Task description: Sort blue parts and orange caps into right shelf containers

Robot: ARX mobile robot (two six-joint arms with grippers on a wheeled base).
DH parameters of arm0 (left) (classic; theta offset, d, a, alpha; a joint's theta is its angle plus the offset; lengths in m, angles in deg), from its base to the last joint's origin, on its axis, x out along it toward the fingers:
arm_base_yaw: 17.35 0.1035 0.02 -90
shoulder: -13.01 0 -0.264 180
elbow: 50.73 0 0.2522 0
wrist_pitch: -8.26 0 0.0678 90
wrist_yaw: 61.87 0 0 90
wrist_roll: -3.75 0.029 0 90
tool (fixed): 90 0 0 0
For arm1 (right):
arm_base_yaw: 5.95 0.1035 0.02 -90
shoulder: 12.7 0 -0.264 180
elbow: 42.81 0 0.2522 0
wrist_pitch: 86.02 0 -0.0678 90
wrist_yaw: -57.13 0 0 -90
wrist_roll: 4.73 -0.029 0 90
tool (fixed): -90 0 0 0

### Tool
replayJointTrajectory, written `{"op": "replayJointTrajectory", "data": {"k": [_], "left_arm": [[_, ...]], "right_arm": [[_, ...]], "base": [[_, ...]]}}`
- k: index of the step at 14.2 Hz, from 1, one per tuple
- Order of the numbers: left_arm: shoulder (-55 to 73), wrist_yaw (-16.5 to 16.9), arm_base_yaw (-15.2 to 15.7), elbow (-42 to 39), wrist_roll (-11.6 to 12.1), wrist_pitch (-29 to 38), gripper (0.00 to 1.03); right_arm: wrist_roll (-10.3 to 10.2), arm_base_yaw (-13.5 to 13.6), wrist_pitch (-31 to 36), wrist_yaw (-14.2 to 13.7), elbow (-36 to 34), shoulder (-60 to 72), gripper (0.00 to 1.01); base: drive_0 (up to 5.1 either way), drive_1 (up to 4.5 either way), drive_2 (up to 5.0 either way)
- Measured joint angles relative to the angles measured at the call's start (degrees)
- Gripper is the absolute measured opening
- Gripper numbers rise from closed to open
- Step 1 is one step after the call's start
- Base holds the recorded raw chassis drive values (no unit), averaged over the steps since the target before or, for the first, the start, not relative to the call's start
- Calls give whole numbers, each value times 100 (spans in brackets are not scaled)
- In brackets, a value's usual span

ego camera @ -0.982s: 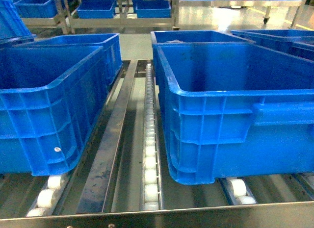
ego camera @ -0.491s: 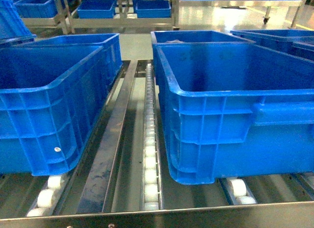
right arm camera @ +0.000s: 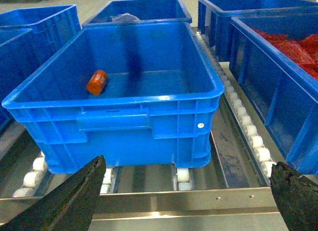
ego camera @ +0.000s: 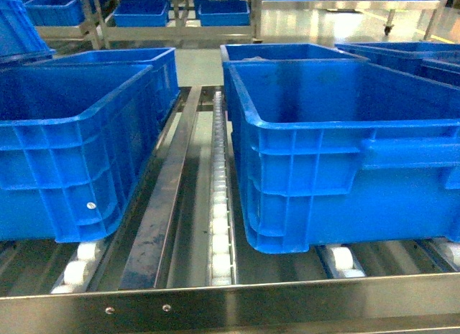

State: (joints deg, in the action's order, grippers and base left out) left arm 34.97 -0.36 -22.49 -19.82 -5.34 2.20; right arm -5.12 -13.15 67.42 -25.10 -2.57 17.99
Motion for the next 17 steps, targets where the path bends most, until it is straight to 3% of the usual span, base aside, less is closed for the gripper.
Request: {"op": "replayJointTrajectory", "data": {"k": [7, 8, 9, 10, 11, 14, 15, 17], "left_arm": [[7, 0, 0, 0, 0, -9, 98], [-11, 243, 59, 7, 79, -127, 96], [-221, 1611, 503, -149, 424, -361, 82], [-348, 2420, 527, -323, 619, -319, 69], [-485, 2857, 487, -514, 765, -262, 55], [-841, 2841, 516, -927, 807, -214, 13], [-949, 2848, 516, -1034, 807, -214, 2], [-1633, 2844, 516, -1209, 813, -894, 2]], "right_arm": [[0, 0, -2, 0, 0, 33, 98], [-2, 33, 1325, -101, -516, -225, 87], [-2, 232, 2002, -337, -1016, -595, 74], [-2, 699, 2282, -719, -1276, -704, 60], [4, 756, 2308, -688, -1443, -813, 47], [0, 719, 2332, -778, -1873, -1237, 5], [20, 719, 2299, -780, -1991, -1375, 2], [20, 719, 2251, -778, -2151, -1600, 2]], "base": [[0, 0, 0], [0, 0, 0], [0, 0, 0], [0, 0, 0], [0, 0, 0], [0, 0, 0], [0, 0, 0], [0, 0, 0]]}}
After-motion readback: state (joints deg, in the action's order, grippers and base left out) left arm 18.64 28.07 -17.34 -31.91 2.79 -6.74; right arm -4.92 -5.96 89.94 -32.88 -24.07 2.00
